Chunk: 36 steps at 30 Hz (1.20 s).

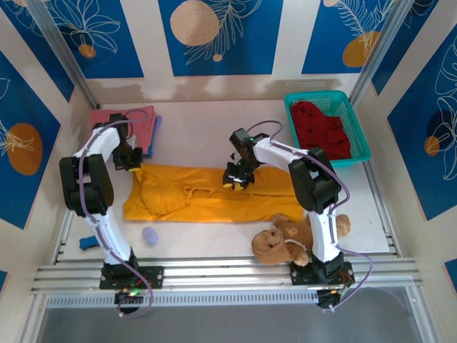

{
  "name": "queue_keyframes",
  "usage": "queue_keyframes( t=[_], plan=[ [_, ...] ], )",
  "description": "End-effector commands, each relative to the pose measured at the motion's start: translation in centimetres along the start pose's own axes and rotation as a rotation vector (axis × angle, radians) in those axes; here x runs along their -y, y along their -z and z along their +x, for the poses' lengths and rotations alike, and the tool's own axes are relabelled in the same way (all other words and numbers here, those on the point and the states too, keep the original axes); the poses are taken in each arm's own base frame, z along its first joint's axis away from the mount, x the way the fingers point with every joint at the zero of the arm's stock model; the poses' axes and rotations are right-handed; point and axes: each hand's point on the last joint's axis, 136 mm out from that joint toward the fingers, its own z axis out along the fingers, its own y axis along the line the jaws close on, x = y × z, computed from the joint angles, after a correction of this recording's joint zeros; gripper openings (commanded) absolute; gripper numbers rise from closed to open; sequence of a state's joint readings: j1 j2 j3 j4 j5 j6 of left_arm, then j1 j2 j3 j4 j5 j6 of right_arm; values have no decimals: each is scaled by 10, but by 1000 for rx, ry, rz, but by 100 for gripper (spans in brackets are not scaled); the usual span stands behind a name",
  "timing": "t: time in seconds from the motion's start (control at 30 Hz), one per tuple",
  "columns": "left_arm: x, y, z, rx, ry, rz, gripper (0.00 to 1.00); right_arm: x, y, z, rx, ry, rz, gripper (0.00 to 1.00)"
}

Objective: Fold and stack the t-shirts

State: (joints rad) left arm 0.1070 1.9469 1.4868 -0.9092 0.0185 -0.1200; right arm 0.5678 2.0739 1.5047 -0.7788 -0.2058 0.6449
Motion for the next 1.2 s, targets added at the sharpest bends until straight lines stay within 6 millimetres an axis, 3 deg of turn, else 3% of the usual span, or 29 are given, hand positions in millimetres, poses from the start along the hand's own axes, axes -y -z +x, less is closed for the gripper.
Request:
queue_keyframes(
  t=[0.0, 0.2, 0.4, 0.57, 0.8, 1.17],
  plan=[
    [-7, -7, 1, -49, -30, -56, 6, 1, 13, 6, -3, 9, 0, 36],
    [-8, -8, -7, -29, -76, -115, 13, 5, 22, 7, 11, 10, 2, 36],
    [2, 18, -19, 62, -169, -212, 20, 9, 33, 5, 32, 7, 2, 36],
    [25, 34, -4, 84, -146, -130, 22, 15, 39, 1, 46, -7, -8, 36],
    [22, 11, 27, -24, -76, -99, 22, 16, 41, 0, 44, -6, -16, 36],
    [7, -10, 29, -53, -31, -95, 25, 19, 42, 3, 45, -9, -20, 36]
  ],
)
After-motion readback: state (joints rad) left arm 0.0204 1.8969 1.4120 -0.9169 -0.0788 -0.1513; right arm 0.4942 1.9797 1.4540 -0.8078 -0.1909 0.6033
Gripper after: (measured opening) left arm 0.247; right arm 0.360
